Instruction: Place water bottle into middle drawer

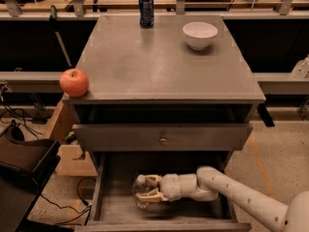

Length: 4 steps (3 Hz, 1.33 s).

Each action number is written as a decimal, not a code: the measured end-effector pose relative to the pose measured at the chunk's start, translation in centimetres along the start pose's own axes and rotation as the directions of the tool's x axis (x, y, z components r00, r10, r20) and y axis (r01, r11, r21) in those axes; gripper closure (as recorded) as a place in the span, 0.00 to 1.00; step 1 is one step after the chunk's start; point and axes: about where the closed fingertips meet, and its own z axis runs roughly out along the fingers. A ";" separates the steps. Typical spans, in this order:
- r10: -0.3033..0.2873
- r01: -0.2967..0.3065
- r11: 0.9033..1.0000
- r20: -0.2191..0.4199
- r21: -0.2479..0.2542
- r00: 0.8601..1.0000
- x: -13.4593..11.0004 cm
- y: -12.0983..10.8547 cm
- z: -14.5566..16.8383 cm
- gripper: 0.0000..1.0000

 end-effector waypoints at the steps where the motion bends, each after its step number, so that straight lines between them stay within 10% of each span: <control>1: 0.000 0.000 1.000 0.000 0.000 1.000 0.0 0.0 0.0 0.61; 4: 0.001 -0.001 1.000 0.004 -0.008 1.000 -0.1 0.1 0.4 0.00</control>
Offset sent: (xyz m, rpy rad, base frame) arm 0.0000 0.0001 0.0004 0.0001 0.0000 0.0001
